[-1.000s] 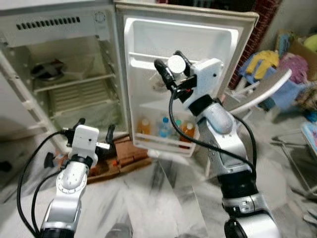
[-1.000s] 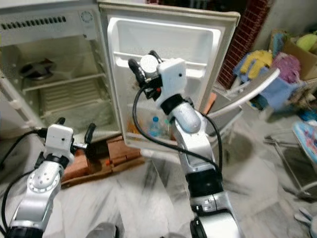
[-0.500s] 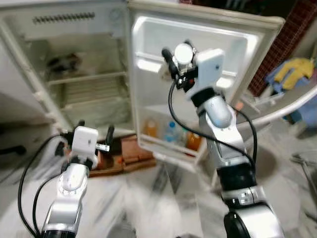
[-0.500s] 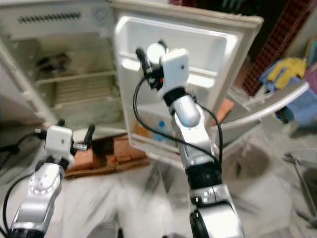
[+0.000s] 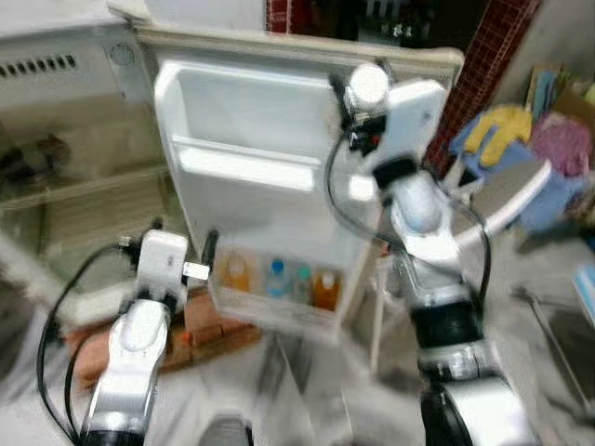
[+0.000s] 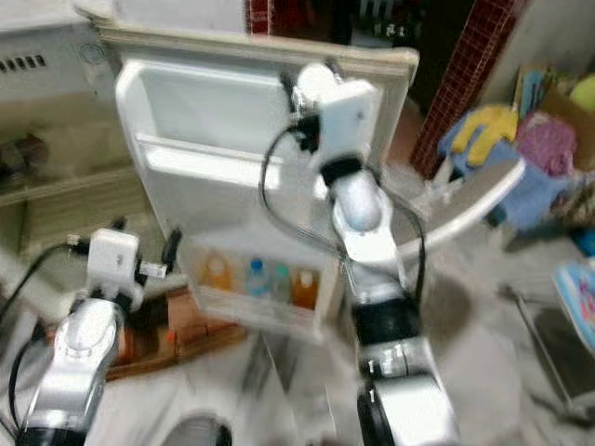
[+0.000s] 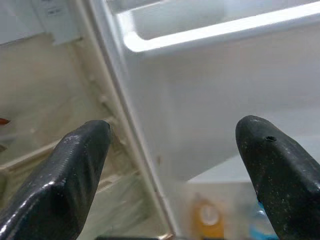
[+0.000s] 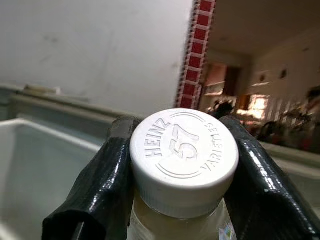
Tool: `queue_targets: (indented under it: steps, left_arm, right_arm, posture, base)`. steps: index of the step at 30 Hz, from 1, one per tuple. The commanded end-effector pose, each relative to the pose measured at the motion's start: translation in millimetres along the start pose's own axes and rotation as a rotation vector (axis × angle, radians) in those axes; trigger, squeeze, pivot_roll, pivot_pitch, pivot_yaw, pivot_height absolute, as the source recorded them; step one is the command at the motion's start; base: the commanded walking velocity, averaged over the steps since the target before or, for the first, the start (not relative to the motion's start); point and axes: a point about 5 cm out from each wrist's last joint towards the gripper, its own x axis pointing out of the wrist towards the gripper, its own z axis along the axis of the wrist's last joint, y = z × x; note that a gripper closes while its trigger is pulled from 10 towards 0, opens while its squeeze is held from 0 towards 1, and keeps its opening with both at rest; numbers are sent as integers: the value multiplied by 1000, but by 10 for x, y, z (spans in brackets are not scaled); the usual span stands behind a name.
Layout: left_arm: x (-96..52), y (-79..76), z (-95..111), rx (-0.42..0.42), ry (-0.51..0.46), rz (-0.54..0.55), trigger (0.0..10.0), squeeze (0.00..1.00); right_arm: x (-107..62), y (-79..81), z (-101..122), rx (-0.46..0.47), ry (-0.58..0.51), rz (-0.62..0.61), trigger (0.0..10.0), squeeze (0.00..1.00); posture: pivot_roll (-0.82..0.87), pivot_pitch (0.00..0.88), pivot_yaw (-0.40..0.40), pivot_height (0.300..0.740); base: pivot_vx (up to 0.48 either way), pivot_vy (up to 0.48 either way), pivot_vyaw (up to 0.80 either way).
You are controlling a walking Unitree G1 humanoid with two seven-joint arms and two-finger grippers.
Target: Restocking fridge
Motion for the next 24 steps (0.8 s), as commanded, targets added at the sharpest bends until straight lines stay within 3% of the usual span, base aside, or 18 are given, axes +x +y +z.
queue_targets:
  steps: [1,10,12,24]
  left_arm:
    - [-8,-54,-7,3,4,-17,10000,0]
    - [10,-51,-17,12,15,-18,10000,0]
    - [14,-55,-22,16,20,-18,10000,0]
    - [25,-63,-12,28,19,3,10000,0]
  right_arm:
    - [21,-159,54,-35,-23,-54,10000,0]
    - [42,-136,-53,-84,74,-43,10000,0]
    - [53,-112,-95,-130,113,-12,10000,0]
    - [58,-67,-331,-171,278,52,10000,0]
  posture:
    - [117,0,-30,740]
    - [117,0,-31,740]
    - [118,0,-33,740]
    - [123,0,-48,740]
  base:
    - [0,0,0]
    - [0,0,0]
    - [0,0,0]
    - [0,0,0]
